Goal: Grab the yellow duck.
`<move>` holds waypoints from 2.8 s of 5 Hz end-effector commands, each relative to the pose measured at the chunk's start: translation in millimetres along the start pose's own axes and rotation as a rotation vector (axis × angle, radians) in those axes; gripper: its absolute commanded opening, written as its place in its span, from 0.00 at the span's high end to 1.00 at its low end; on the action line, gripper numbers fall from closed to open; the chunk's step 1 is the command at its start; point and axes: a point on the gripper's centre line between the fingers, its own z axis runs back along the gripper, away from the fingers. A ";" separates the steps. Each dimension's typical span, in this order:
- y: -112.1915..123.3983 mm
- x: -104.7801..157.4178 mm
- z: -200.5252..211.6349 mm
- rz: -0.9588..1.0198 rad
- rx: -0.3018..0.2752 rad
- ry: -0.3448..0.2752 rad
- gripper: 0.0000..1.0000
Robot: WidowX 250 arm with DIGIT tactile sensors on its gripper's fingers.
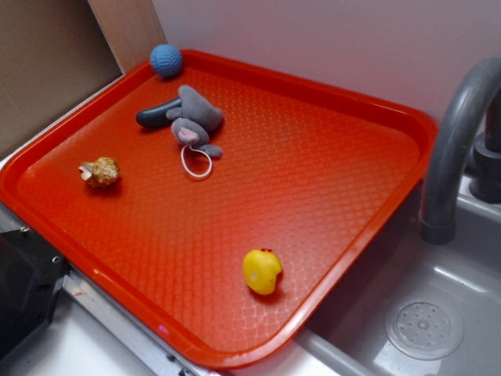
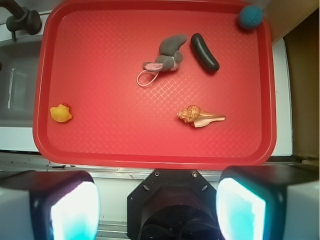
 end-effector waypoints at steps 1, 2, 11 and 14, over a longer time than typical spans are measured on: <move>0.0 0.0 0.0 0.000 0.000 0.000 0.00; -17.9 5.4 -13.1 0.087 -0.005 -0.026 0.00; -178.1 49.9 -201.8 -0.037 -0.208 0.110 0.00; -183.3 38.8 -217.5 -0.034 -0.128 0.124 1.00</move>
